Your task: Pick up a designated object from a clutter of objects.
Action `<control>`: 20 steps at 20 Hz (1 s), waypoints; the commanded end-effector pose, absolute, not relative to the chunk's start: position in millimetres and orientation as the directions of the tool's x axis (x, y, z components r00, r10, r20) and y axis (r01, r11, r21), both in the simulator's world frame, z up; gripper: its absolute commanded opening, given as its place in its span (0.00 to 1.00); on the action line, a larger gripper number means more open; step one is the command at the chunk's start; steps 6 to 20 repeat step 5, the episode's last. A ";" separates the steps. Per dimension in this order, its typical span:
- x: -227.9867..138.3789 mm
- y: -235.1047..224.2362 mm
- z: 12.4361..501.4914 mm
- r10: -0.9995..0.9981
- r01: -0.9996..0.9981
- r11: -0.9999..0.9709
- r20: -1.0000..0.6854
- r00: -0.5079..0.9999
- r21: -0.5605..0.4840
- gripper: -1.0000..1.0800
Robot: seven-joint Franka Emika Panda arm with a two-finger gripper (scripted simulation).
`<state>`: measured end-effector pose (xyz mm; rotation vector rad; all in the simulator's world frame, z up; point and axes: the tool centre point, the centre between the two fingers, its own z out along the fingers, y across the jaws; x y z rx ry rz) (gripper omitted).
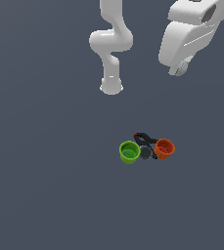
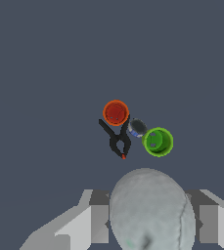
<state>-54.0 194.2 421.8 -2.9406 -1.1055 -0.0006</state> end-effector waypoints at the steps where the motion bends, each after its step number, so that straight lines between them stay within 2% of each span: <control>1: -53.7 195.8 423.9 0.658 0.658 -0.753 0.000 0.753 0.000 0.00; 20: -53.0 194.3 422.1 0.658 0.658 -0.753 0.000 0.753 0.000 0.00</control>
